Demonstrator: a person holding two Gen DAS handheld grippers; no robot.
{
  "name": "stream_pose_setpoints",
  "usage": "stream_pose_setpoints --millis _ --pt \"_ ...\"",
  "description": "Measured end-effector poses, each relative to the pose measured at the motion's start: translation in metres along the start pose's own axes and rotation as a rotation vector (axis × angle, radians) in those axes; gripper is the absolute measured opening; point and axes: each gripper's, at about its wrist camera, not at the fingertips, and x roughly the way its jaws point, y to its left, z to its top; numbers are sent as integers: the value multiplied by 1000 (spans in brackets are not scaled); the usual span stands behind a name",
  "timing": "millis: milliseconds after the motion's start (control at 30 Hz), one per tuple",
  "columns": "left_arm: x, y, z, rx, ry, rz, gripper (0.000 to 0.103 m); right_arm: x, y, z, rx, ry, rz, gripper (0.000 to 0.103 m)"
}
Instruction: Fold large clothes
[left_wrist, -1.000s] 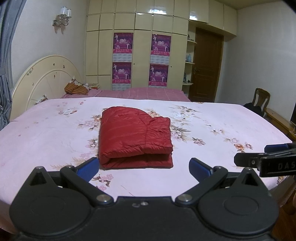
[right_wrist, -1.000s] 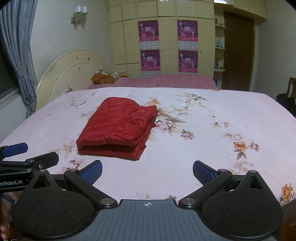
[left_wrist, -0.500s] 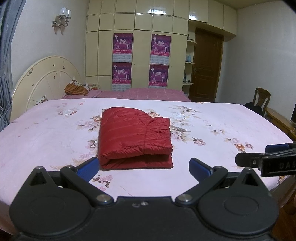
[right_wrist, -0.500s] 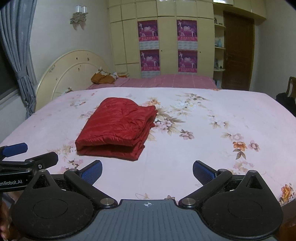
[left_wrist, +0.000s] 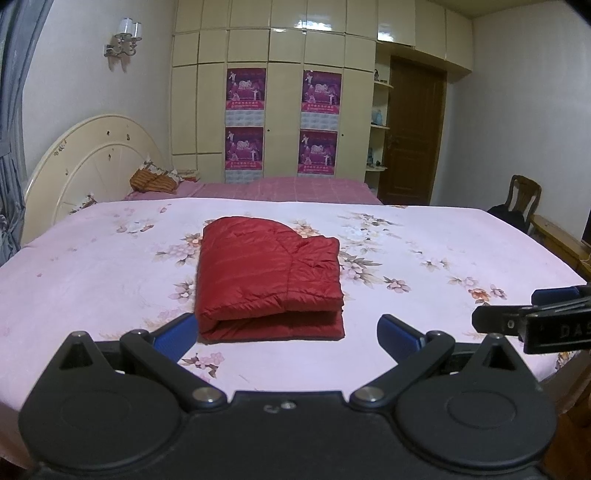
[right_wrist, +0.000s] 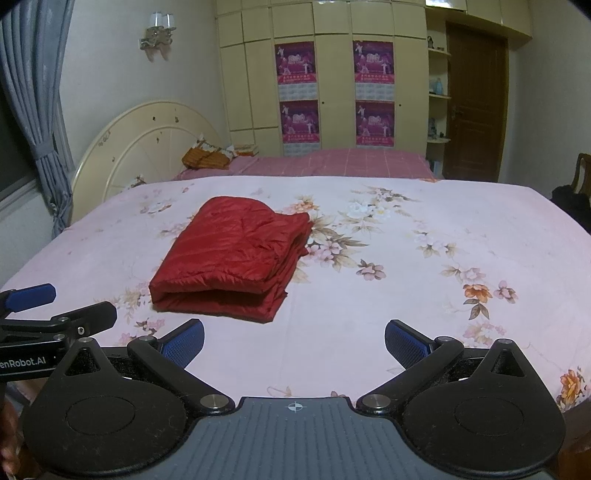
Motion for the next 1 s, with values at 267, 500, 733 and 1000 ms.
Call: stream_pose_setpoints --millis 267,500,733,1000 --pt "0 0 0 1 0 0 103 -1 -2 1 -2 2 3 103" --pt "0 1 1 1 -1 1 103 -1 -4 2 -3 1 4 103" --pt "-3 -3 1 1 -6 -3 103 -1 -7 2 -3 1 5 103" --pt "-3 -6 -1 -14 -2 -35 103 -1 -8 1 -2 4 5 103"
